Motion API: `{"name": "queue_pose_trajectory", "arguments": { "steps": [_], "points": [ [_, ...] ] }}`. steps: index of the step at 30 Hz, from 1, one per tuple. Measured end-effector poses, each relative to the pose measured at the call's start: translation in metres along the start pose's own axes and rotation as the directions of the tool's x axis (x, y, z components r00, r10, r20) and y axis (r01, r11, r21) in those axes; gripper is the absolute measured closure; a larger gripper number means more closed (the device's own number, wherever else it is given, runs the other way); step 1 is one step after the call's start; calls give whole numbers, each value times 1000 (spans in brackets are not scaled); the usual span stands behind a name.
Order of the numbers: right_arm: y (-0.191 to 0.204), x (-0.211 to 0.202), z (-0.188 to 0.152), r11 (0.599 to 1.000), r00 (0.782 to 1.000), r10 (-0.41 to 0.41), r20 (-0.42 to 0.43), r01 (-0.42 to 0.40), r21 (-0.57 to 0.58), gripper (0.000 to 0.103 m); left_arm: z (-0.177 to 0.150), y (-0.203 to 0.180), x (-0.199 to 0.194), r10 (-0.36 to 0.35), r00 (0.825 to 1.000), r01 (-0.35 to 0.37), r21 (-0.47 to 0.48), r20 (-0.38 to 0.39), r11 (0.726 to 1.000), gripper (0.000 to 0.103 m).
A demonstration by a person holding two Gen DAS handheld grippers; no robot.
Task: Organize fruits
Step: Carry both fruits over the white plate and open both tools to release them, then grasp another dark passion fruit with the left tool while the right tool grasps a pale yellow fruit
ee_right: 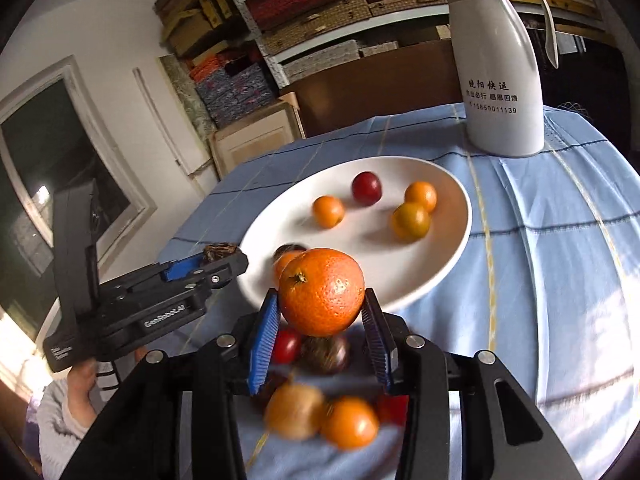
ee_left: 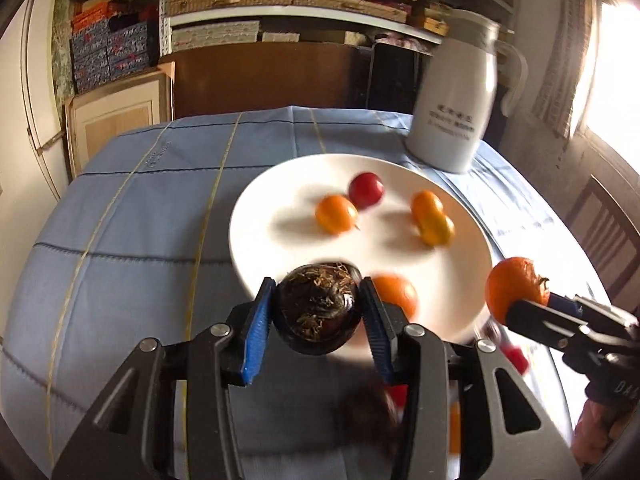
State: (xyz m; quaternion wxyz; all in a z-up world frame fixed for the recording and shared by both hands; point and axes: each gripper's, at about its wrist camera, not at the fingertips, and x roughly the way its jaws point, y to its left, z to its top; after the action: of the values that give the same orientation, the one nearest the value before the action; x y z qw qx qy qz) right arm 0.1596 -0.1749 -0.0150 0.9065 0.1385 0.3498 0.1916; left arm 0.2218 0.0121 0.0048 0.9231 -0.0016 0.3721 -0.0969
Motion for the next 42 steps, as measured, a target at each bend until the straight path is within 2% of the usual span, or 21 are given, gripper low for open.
{"name": "queue_pose_trajectory", "arguments": {
  "steps": [5,8,10,13,14,15,17,20,23,27,31,35,37,39,42],
  "points": [
    [-12,29,12,999,999,-37,-25,38,17,60,25,11,41,12,1000,-12,-19,-29,1000,59],
    [-14,38,11,999,998,-48,-40,49,20,58,24,14,53,21,999,-22,-16,-38,1000,39],
    [-15,37,10,999,999,-36,-39,37,23,58,22,17,54,-10,999,10,-23,-34,1000,35],
    [-15,24,11,999,1000,-16,16,16,32,58,20,20,46,-27,999,26,-43,-20,999,23],
    [-15,18,10,999,999,-16,34,15,31,55,18,21,40,-9,1000,9,-52,-9,999,10],
    [-16,12,9,999,999,-19,51,17,32,53,15,21,34,10,1000,-10,-55,5,998,7],
    [-21,4,5,998,997,-23,68,20,51,47,7,20,20,48,999,-46,-45,26,998,7],
    [-33,-5,-2,995,997,-18,74,10,101,46,-13,21,2,87,995,-85,-49,43,995,5],
    [-40,-15,-11,990,996,-28,81,16,141,40,-41,22,-10,115,993,-114,-55,10,992,5],
    [-45,-28,-25,983,994,-31,101,12,186,33,-67,14,-30,117,993,-116,-33,18,993,5],
    [-43,-35,-38,982,994,-30,102,10,190,32,-83,-6,-44,79,996,-81,31,46,996,5],
    [-36,-34,-45,988,995,-36,89,22,156,30,-83,-28,-43,120,988,-132,128,93,983,5],
    [-35,-34,-47,990,995,-41,88,29,142,29,-83,-34,-35,155,985,-166,162,77,973,5],
    [-35,-33,-47,989,996,-43,83,31,143,28,-83,-36,-23,175,984,-177,182,26,967,5],
    [-38,-32,-46,988,996,-40,77,28,155,28,-81,-23,-16,174,984,-169,144,-23,975,4]
  ]
}}
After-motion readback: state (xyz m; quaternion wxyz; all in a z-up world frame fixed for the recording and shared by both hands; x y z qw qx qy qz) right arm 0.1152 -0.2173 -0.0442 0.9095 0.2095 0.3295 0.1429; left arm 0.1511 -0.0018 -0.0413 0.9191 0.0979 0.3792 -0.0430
